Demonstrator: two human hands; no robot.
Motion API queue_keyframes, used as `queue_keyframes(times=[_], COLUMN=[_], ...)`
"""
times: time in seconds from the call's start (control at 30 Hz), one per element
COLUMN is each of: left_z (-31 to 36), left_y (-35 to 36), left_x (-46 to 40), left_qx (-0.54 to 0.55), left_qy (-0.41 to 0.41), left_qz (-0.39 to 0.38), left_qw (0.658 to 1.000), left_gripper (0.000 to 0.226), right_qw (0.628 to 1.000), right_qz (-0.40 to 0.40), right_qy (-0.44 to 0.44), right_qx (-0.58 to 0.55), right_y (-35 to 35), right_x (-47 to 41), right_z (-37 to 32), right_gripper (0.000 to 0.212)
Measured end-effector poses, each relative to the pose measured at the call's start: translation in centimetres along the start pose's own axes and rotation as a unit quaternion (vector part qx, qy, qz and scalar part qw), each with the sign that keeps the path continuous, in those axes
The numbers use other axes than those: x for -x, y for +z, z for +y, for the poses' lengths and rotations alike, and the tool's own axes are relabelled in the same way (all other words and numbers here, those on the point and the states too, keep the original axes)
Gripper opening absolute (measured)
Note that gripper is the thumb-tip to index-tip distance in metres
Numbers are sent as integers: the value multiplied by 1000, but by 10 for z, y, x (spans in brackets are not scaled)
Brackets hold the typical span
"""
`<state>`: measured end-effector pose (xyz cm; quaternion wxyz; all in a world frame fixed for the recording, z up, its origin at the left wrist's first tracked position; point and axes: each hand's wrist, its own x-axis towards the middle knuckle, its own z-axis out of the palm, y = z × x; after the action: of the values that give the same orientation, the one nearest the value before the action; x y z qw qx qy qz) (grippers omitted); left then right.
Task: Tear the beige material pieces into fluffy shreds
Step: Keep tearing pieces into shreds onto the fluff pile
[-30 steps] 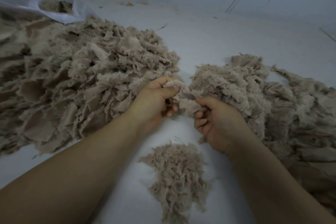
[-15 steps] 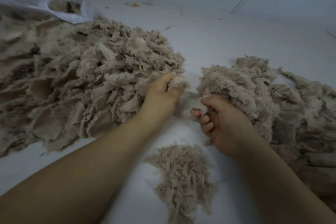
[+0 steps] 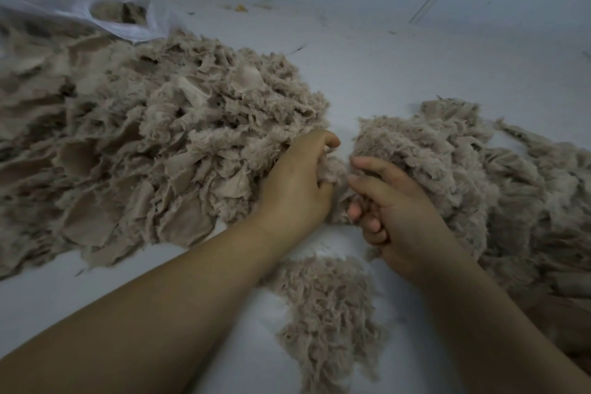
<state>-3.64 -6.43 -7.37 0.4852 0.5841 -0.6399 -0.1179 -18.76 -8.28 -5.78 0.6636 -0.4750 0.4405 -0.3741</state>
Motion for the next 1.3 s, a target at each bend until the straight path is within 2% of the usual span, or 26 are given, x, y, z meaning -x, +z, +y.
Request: queue_keyframes(times=[0.07, 0.17, 0.3, 0.37, 0.43, 0.53, 0.6, 0.73, 0.8, 0.87, 1.0, 1.13, 1.3], left_z=[2, 7, 11, 12, 11, 9, 9, 12, 13, 15, 19, 18, 15], left_y=[-1, -2, -1, 0, -1, -4, -4, -1, -3, -5, -8, -6, -7], left_x=[0, 0, 0, -1, -2, -6, -7, -5, -4, -4, -7, -8, -7], left_qx=[-2, 7, 24, 64, 135, 233, 227, 202, 198, 223, 291, 302, 310], left_qy=[10, 57, 112, 83, 2, -112, -153, -126, -122, -147, -232, -231, -227], left_qz=[19, 23, 15, 21, 36, 9, -32, -68, -77, -75, -67, -72, -99], left_qw=[1000, 998, 993, 994, 990, 966, 961, 969, 969, 961, 926, 922, 918], left_gripper=[41, 36, 32, 32, 27, 7, 10, 17, 22, 25, 23, 18, 24], right_qw=[1000, 1000, 1000, 999, 999, 998, 998, 995, 997, 999, 999, 998, 999], right_qz=[2, -2, -2, 2, 11, 13, 14, 21, 9, -2, 2, 23, -4], right_qy=[9, 24, 31, 38, 46, 53, 58, 85, 68, 40, 44, 57, 38], right_qx=[1, 3, 6, -6, -12, -18, -22, -43, -23, 4, -18, -10, -2], right_y=[1, 4, 5, 5, 7, 9, 9, 8, 8, 9, 10, 11, 11], right_x=[1, 2, 2, -1, -1, 0, 0, -1, 1, 2, 4, 3, 4], right_z=[-1, -3, -2, 0, -1, -3, -4, -5, -5, -3, -3, -4, -3], right_gripper=[19, 44, 35, 51, 57, 36, 28, 27, 30, 26, 24, 20, 37])
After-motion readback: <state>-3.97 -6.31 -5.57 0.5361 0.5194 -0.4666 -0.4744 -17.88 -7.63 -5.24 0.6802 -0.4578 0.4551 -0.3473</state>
